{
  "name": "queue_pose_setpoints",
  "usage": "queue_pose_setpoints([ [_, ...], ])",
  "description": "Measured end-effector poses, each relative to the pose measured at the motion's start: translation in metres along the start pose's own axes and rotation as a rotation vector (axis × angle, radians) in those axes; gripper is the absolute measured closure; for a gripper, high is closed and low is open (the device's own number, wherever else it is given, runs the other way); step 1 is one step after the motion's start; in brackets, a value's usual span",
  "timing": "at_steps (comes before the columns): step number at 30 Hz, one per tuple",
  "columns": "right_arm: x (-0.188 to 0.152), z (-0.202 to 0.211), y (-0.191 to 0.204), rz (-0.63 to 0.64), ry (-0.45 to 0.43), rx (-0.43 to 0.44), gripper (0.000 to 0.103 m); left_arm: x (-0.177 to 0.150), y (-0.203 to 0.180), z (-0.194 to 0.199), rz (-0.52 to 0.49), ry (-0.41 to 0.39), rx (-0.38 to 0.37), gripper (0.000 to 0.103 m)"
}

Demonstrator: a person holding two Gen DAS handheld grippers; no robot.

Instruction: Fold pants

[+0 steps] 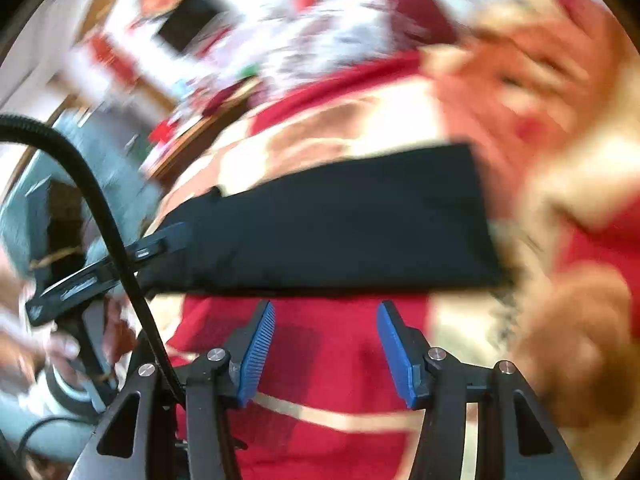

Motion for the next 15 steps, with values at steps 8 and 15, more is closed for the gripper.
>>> queue_pose_setpoints([
  [8,0.002,-0.014,-0.037,-0.163,-0.035,0.002,0.052,0.031,-0.046,-0.061,-0.098,0.148,-0.087,0.042],
  [15,0.002,-0.020,-0.047,-0.192,-0.098,0.043,0.043,0.059,-0.068,-0.110,-0.155,0.251,-0.095,0.041],
])
Point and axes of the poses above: each gripper's, at about its wrist camera, not at the fingertips, and z roughly against the way its jaws point, y to its left, x to its top, the point moved 4 cm from there along -z, roughly the way its jaws point, and after that the axes turned 14 degrees about z, right-handed, at the moved point
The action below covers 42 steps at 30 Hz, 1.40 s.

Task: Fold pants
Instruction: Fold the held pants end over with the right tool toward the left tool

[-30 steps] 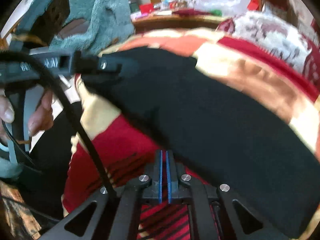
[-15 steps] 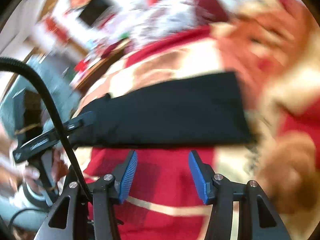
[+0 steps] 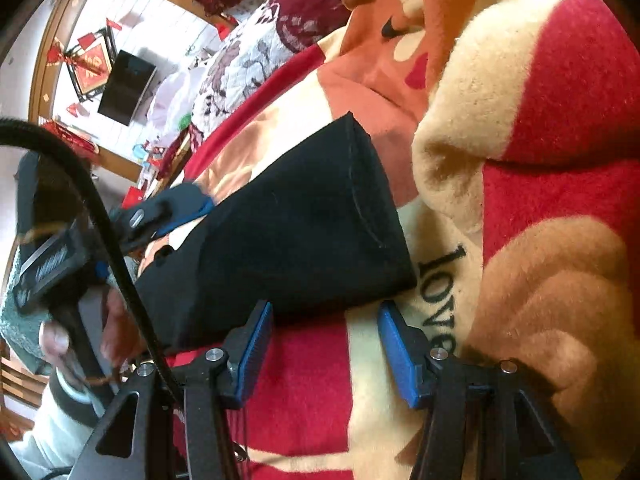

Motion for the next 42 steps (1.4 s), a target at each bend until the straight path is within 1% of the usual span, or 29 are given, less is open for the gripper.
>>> queue_pose_setpoints([
  [3,-0.001,-0.001,0.003,0.015,-0.016,0.013,0.034,0.011,-0.006,-0.021,-0.039,0.062,0.002,0.041],
  [5,-0.001,-0.002,0.004,0.021,-0.020,0.012,0.034,0.016,-0.011,-0.031,-0.083,0.072,0.027,0.041],
  [7,-0.001,-0.002,0.000,-0.009,-0.041,0.039,0.034,0.021,-0.013,-0.038,-0.108,0.091,0.035,0.041],
  [9,-0.002,0.000,-0.005,-0.053,-0.071,0.072,0.034,0.025,-0.014,-0.044,-0.123,0.106,0.021,0.041],
  [11,-0.003,0.000,-0.008,-0.080,-0.095,0.094,0.034,0.028,-0.014,-0.053,-0.136,0.145,-0.004,0.041],
  [12,-0.005,0.002,-0.010,-0.088,-0.109,0.102,0.034,0.028,-0.013,-0.058,-0.141,0.160,-0.004,0.041],
  [15,-0.007,0.004,-0.010,-0.093,-0.135,0.107,0.034,0.030,-0.017,-0.064,-0.190,0.166,-0.007,0.041],
  [17,-0.008,0.005,-0.008,-0.075,-0.130,0.097,0.034,0.030,-0.022,-0.068,-0.232,0.184,0.001,0.041],
  [18,-0.014,0.010,-0.007,-0.069,-0.125,0.092,0.037,0.030,-0.024,-0.070,-0.245,0.190,0.001,0.041],
  [19,-0.017,0.014,-0.008,-0.065,-0.120,0.081,0.051,0.028,-0.027,-0.071,-0.264,0.196,-0.008,0.041],
  [20,-0.017,0.014,-0.010,-0.071,-0.115,0.076,0.058,0.025,-0.031,-0.073,-0.300,0.201,-0.014,0.045],
  [21,-0.017,0.013,-0.014,-0.094,-0.116,0.083,0.071,0.022,-0.034,-0.075,-0.337,0.200,-0.009,0.056],
  [22,-0.018,0.014,-0.020,-0.126,-0.124,0.097,0.081,0.016,-0.038,-0.080,-0.385,0.198,0.030,0.079],
  [23,-0.018,0.015,-0.022,-0.131,-0.128,0.104,0.084,0.012,-0.040,-0.082,-0.410,0.186,0.055,0.080],
  [24,-0.018,0.017,-0.020,-0.121,-0.131,0.106,0.087,0.010,-0.043,-0.082,-0.412,0.179,0.044,0.085],
  [26,-0.016,0.020,-0.017,-0.101,-0.135,0.103,0.089,0.012,-0.041,-0.081,-0.371,0.189,0.013,0.089],
  [29,-0.015,0.024,-0.015,-0.105,-0.147,0.121,0.091,0.017,-0.034,-0.070,-0.314,0.176,-0.042,0.092],
  [33,-0.005,0.037,-0.001,-0.054,-0.190,0.147,0.093,0.020,-0.037,-0.038,-0.282,0.111,-0.102,0.094],
  [35,0.003,0.046,0.013,0.005,-0.205,0.150,0.093,0.021,-0.038,-0.012,-0.284,0.060,-0.128,0.094],
  [39,0.020,0.063,0.055,0.137,-0.229,0.190,0.093,0.020,-0.031,0.043,-0.268,-0.031,-0.172,0.094],
  [42,0.031,0.066,0.100,0.274,-0.219,0.224,0.093,0.021,-0.015,0.084,-0.235,-0.102,-0.208,0.094],
])
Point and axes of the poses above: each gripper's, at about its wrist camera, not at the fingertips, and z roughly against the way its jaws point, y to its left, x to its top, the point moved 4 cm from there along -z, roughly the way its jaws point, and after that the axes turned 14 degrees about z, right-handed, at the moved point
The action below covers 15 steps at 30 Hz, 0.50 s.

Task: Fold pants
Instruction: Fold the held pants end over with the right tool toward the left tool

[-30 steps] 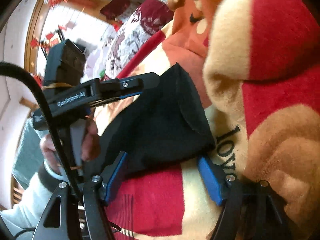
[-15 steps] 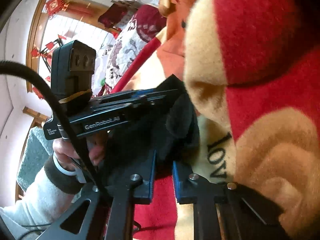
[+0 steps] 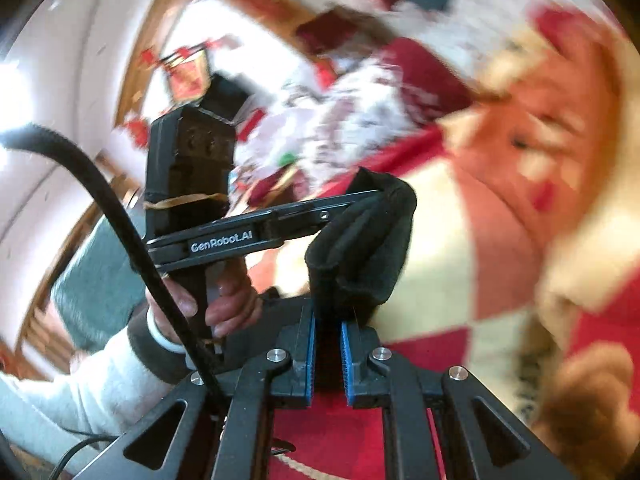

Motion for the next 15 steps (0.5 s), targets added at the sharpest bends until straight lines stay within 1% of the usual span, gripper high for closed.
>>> queue_pose_setpoints([
  [1,0.006,-0.007,0.014,0.040,0.013,0.021,0.093,-0.001,0.001,0.014,0.015,-0.026,0.002,0.094],
  [3,0.013,-0.026,0.041,0.117,0.052,0.052,0.093,-0.008,0.016,0.042,0.048,-0.069,0.018,0.094],
  [5,0.017,-0.047,0.062,0.175,0.093,0.085,0.093,-0.026,0.042,0.074,0.105,-0.118,0.045,0.094],
  [7,0.015,-0.075,0.081,0.228,0.146,0.120,0.093,-0.042,0.071,0.093,0.185,-0.152,0.075,0.094],
  [9,0.007,-0.108,0.095,0.262,0.207,0.152,0.093,-0.065,0.105,0.116,0.282,-0.184,0.112,0.094],
  [12,-0.011,-0.157,0.105,0.275,0.304,0.209,0.093,-0.096,0.148,0.146,0.408,-0.228,0.214,0.094],
  [14,-0.029,-0.188,0.110,0.270,0.377,0.248,0.092,-0.115,0.167,0.163,0.481,-0.254,0.252,0.094],
  [15,-0.041,-0.204,0.113,0.252,0.426,0.279,0.092,-0.122,0.172,0.170,0.502,-0.260,0.267,0.094],
])
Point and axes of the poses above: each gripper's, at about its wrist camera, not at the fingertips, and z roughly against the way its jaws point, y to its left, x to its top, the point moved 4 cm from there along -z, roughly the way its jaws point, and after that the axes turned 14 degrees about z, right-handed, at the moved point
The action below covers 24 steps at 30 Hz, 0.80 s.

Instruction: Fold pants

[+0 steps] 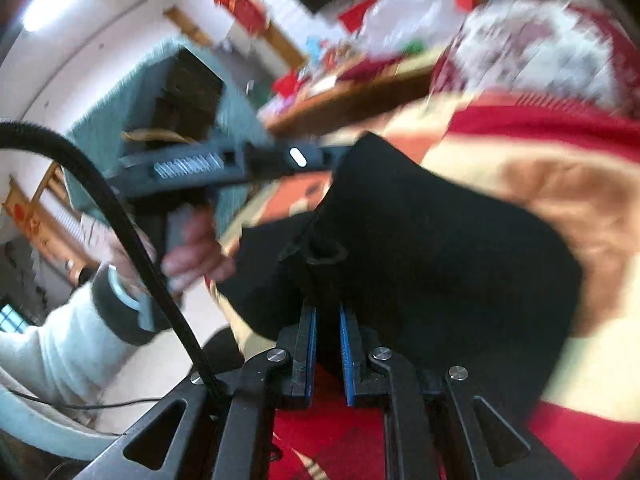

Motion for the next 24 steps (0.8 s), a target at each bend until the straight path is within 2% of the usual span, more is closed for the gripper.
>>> queue_pose_setpoints([
  [1,-0.003,-0.015,-0.002,-0.025,0.036,0.019,0.091,-0.003,0.007,0.005,0.017,-0.009,0.014,0.092],
  [3,-0.004,-0.027,-0.008,-0.086,0.065,0.049,0.090,-0.009,0.014,0.016,0.040,-0.032,0.034,0.069],
  [4,-0.001,-0.023,-0.009,-0.103,0.049,0.076,0.086,-0.011,0.016,0.020,0.055,-0.039,0.025,0.048],
  [5,0.001,-0.012,-0.007,-0.116,0.018,0.129,0.084,-0.014,0.016,0.024,0.074,-0.047,0.013,0.042],
  [7,0.004,0.012,-0.006,-0.109,-0.017,0.148,0.078,-0.022,0.012,0.027,0.101,-0.046,-0.005,0.042],
  [9,0.005,0.041,-0.008,-0.083,-0.049,0.114,0.076,-0.032,0.006,0.028,0.096,-0.055,0.027,0.042],
  [11,0.003,0.070,-0.017,-0.075,-0.089,0.045,0.075,-0.040,-0.003,0.023,0.064,-0.066,0.080,0.042],
  [13,-0.005,0.096,-0.032,-0.109,-0.118,-0.052,0.064,-0.052,-0.012,0.011,0.026,-0.056,0.148,0.042],
  [15,-0.015,0.110,-0.055,-0.175,-0.137,-0.114,0.058,-0.061,-0.017,-0.003,0.019,-0.035,0.200,0.042],
  [17,-0.023,0.110,-0.077,-0.253,-0.129,-0.138,0.058,-0.070,-0.018,-0.015,0.020,-0.022,0.260,0.042],
  [21,-0.024,0.085,-0.100,-0.319,-0.093,-0.146,0.058,-0.077,-0.022,-0.026,-0.019,-0.068,0.379,0.042],
  [23,-0.023,0.074,-0.115,-0.355,-0.083,-0.133,0.058,-0.078,-0.021,-0.029,0.000,-0.081,0.387,0.042],
  [24,-0.025,0.070,-0.120,-0.384,-0.098,-0.093,0.058,-0.079,-0.021,-0.031,0.013,-0.080,0.375,0.044],
])
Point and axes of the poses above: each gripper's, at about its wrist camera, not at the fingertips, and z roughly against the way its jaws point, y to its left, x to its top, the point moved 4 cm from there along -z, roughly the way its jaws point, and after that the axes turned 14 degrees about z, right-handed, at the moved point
